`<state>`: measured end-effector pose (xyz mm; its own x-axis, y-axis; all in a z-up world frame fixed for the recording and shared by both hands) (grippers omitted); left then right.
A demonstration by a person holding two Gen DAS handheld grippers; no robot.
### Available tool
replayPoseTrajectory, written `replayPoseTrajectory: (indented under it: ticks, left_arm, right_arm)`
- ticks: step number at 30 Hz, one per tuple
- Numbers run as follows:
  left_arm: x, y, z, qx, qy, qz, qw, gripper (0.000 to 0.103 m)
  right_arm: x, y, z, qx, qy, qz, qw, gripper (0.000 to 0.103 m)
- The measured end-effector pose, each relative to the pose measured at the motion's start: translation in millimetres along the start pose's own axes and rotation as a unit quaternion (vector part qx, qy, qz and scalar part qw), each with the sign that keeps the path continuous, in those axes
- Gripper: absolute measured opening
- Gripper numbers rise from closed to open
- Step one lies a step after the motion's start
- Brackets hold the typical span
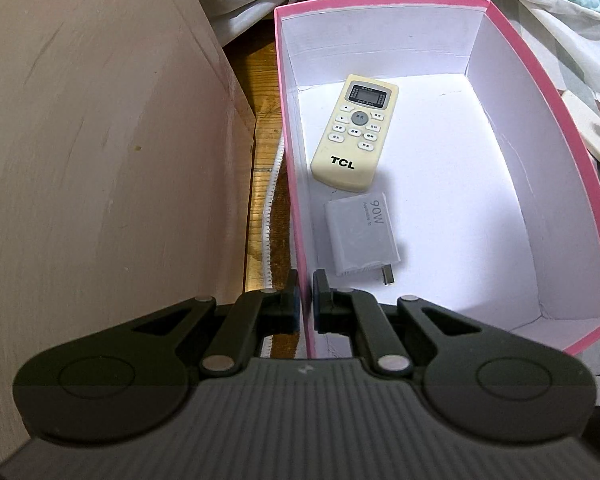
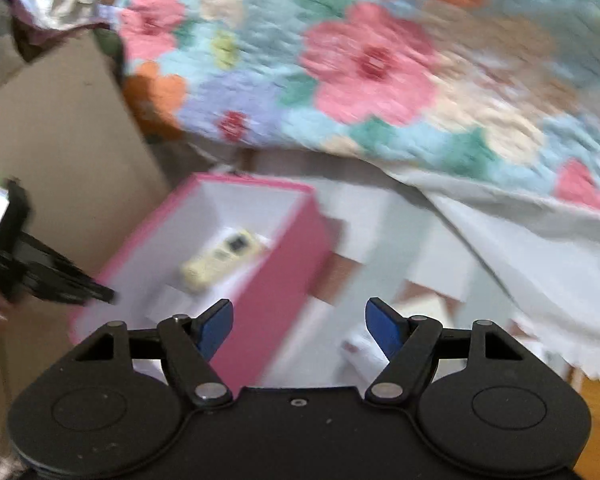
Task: Organize rigid objects
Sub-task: 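Return the right tool to the pile and grasp the white cube charger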
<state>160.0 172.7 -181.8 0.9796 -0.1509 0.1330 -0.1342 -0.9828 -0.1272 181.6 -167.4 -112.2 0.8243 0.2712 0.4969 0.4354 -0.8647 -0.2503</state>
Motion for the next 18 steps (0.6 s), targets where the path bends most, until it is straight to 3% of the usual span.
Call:
replayPoseTrajectory:
  ticks: [10,13,16,18]
  left_arm:
    - [-1.9,2.6,-0.6,0.003,0.000,0.000,1.0000,0.005]
    - [-1.9,2.4,-0.7,0.004,0.001,0.002,1.0000,0.005]
    - [-1.5,1.6,-0.9,0.004,0.001,0.002,1.0000,0.005]
    - [-1.5,1.6,-1.0,0.004,0.001,0.001,1.0000,0.005]
  right_arm:
    - [-90.8,34.0,15.6,-0.076,-0.101,0.099,0.987,0.077]
    - [-125.0,55.0,23.3,-0.078,-0.141,0.202,0.966,0.078]
    - [-141.3,71.3,29.4,-0.023,-0.136,0.308,0.941,0.078]
    - [-142.1,72.6,34.7,0.001,-0.134,0.339,0.931,0.078]
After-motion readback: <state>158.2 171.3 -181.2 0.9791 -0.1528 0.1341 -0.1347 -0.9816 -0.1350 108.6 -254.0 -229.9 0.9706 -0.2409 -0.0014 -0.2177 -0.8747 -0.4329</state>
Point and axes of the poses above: each gripper's, at about its wrist camera, not at the fingertips, and z roughly the way its jaws point, y to its right, x to its top, the point moved 8 cm from there along z, roughly the way its jaws point, and after that the axes turned 11 degrees about -y, right-handed, at the moved point
